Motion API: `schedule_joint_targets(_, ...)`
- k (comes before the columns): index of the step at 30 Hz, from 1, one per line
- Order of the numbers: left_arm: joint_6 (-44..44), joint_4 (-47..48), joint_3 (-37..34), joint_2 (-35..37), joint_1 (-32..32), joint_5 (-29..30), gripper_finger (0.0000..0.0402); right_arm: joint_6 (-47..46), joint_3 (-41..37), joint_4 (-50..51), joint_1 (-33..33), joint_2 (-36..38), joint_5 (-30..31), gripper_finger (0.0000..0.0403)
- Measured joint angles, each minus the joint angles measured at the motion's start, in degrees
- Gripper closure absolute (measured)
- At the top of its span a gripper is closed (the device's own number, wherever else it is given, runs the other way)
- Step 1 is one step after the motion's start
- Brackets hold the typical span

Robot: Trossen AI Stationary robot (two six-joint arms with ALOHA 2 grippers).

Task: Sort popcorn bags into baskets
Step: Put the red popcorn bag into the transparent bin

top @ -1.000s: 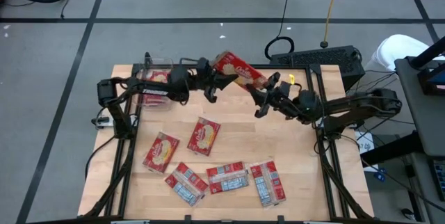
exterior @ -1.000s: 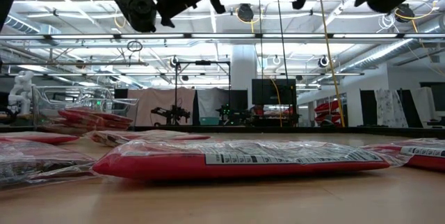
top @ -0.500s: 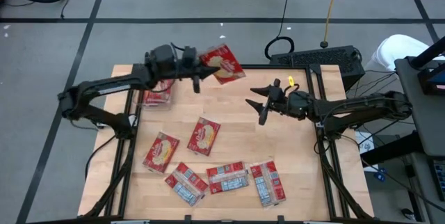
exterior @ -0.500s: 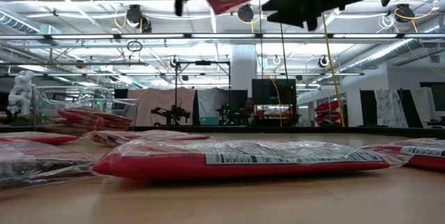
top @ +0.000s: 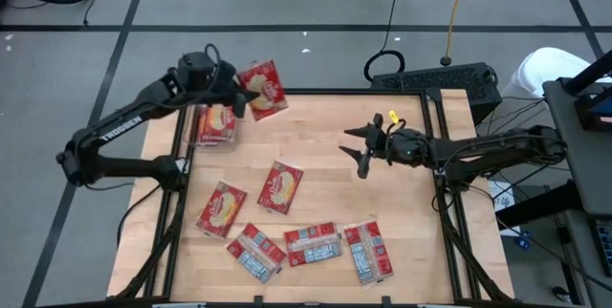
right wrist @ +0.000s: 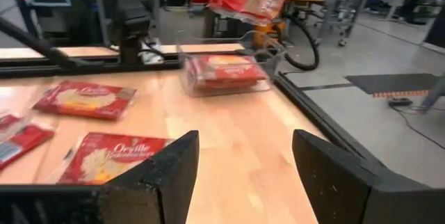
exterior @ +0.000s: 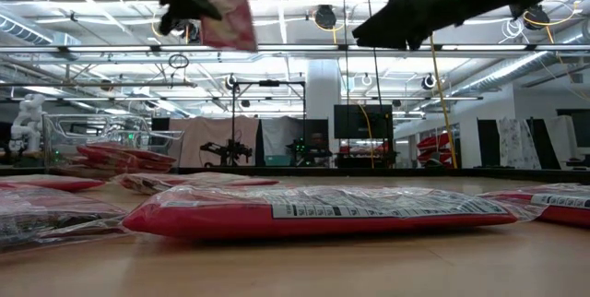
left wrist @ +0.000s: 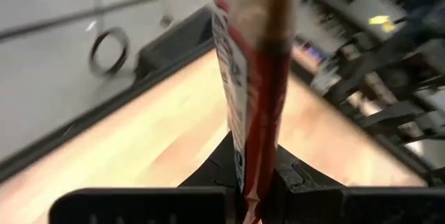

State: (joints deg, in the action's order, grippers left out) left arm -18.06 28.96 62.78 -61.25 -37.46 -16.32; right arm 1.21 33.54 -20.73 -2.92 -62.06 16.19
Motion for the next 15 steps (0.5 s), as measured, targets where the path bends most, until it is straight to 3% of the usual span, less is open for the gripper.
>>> schedule_joint_targets(6,4.73,16.38,4.99,-1.34,-5.87,0.34,0.0376,-0.21,-5.0,-5.96,0.01,0.0,-3.47,0.0177)
schedule_joint_targets(15,11.76,30.32,5.34,-1.49,-16.31,-0.2,0.0376,-3.35,-10.91,-15.45,0.51,0.02,-10.52,0.0177)
